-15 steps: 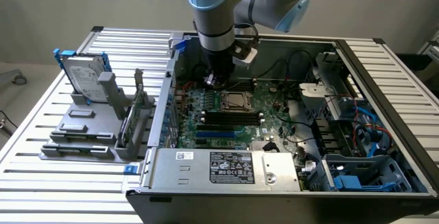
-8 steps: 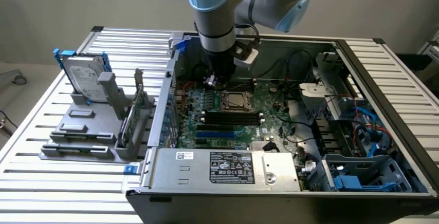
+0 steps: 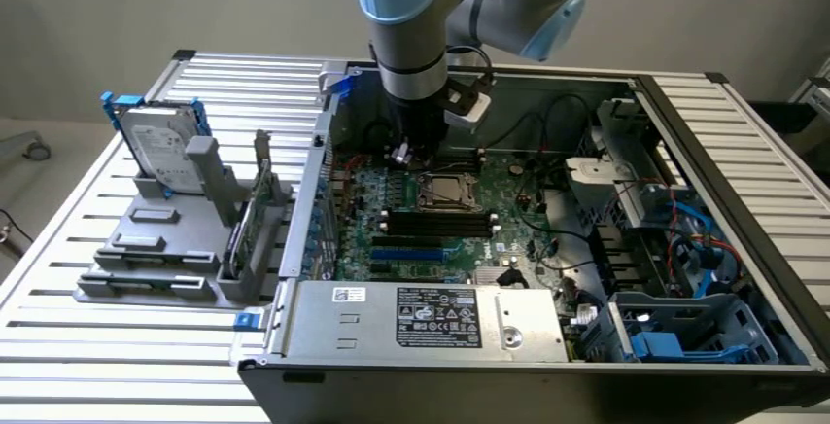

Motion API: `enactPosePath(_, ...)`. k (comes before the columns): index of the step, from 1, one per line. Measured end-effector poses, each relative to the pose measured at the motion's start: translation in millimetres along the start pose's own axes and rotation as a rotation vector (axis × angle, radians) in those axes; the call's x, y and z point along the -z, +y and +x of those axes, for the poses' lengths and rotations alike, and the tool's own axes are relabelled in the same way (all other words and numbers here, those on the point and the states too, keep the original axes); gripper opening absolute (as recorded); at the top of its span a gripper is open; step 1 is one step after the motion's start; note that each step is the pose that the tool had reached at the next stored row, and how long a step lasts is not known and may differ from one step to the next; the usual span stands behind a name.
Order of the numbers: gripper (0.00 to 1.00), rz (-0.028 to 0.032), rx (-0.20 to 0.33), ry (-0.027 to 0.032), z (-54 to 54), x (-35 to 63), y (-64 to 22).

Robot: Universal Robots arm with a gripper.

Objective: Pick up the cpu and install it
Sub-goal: 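Close the cpu cover, then install the first cpu locking lever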

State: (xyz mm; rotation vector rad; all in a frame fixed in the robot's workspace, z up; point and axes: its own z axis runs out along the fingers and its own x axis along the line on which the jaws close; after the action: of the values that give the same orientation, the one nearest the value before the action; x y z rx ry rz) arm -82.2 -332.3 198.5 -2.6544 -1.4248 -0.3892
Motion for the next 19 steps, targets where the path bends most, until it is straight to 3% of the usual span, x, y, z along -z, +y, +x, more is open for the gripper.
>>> enactPosePath(9, 0.11, 0.0008, 0.0, -0.0022, 0.7, -0.4, 0.9)
enactPosePath(13, 0.11, 0.0139, -0.004, -0.0111, 2.6, -1.0, 4.0)
enactPosePath(19, 0.11, 0.0492, -0.013, -0.0334, 5.6, -1.9, 8.7)
